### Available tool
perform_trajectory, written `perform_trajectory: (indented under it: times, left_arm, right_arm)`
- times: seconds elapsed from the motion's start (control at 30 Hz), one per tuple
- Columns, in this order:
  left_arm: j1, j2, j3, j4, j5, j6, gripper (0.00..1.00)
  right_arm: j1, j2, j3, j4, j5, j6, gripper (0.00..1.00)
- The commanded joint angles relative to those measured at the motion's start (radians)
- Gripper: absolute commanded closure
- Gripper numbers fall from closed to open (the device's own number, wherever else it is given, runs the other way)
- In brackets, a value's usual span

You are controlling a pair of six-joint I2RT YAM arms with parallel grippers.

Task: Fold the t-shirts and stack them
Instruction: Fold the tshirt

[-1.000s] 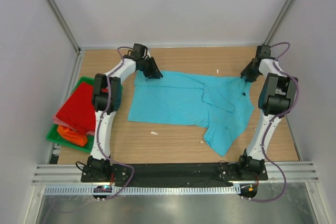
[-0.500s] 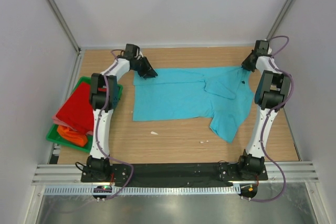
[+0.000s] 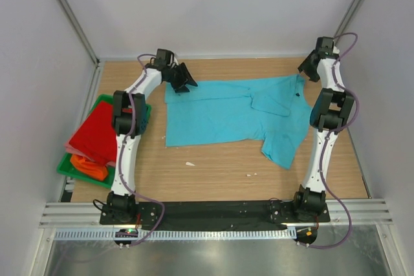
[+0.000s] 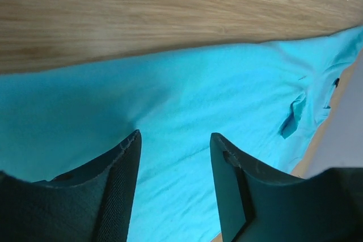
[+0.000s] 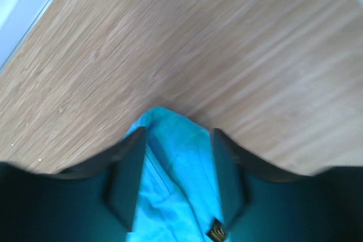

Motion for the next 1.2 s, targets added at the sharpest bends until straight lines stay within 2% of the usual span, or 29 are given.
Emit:
perform_trajectory:
  times: [0.0,0.1,0.2,0.23,0.3,0.33,0.37,0.4,0.43,0.47,0.6,0.63,0.8,0.83,0.97,1.17]
  left_arm:
    - [-0.025,-0.161,-0.003,-0.069,-0.099,0.087,0.46]
    - [-0.048,-0.271,-0.043,-0.129,-0.183,0.145,0.46]
    - [-0.065,-0.402,-0.158,-0.182,-0.264,0.164,0.50]
    - [-0.071,-0.443,-0.242,-0.198,-0.275,0.164,0.52]
    - [-0.079,-0.567,-0.354,-0.201,-0.298,0.158,0.55]
    - [-0.088,-0.609,-0.409,-0.196,-0.306,0.144,0.56]
    - [-0.091,-0.697,-0.537,-0.190,-0.313,0.135,0.58]
    - [-0.094,-0.736,-0.596,-0.179,-0.321,0.124,0.59]
    - [-0.100,-0.774,-0.664,-0.166,-0.326,0.100,0.60]
    - [-0.102,-0.819,-0.769,-0.161,-0.332,0.087,0.60]
    - [-0.109,-0.984,-0.983,-0.162,-0.401,0.012,0.64]
    - [-0.111,-1.002,-1.011,-0.173,-0.436,0.000,0.64]
    - [-0.122,-1.065,-1.176,-0.158,-0.547,-0.104,0.64]
    - [-0.120,-1.063,-1.189,-0.124,-0.553,-0.114,0.64]
    - [-0.120,-0.980,-1.183,-0.086,-0.568,-0.143,0.62]
    - [-0.120,-0.908,-1.138,-0.070,-0.583,-0.158,0.60]
  right_arm:
    - [-0.003,-0.145,0.085,-0.185,0.146,-0.040,0.39]
    - [-0.011,-0.247,0.028,-0.255,0.275,-0.060,0.31]
    - [-0.035,-0.320,-0.091,-0.303,0.321,-0.033,0.29]
    - [-0.043,-0.363,-0.154,-0.324,0.331,-0.014,0.29]
    - [-0.059,-0.410,-0.234,-0.364,0.262,0.045,0.28]
    - [-0.059,-0.479,-0.345,-0.358,0.221,0.059,0.28]
    - [-0.054,-0.519,-0.413,-0.329,0.185,0.084,0.28]
    - [-0.048,-0.571,-0.553,-0.311,0.120,0.122,0.28]
    - [-0.034,-0.669,-0.626,-0.283,0.092,0.130,0.28]
    - [-0.017,-0.728,-0.692,-0.233,0.073,0.135,0.28]
    - [0.140,-0.941,-0.929,-0.205,0.098,0.153,0.29]
    - [0.161,-0.990,-1.035,-0.193,0.064,0.177,0.29]
    - [0.224,-1.283,-1.370,-0.127,0.016,0.285,0.37]
    - [0.274,-1.314,-1.400,-0.125,0.039,0.296,0.37]
    - [0.281,-1.408,-1.483,-0.163,0.055,0.310,0.37]
    - [0.281,-1.412,-1.465,-0.206,0.068,0.290,0.35]
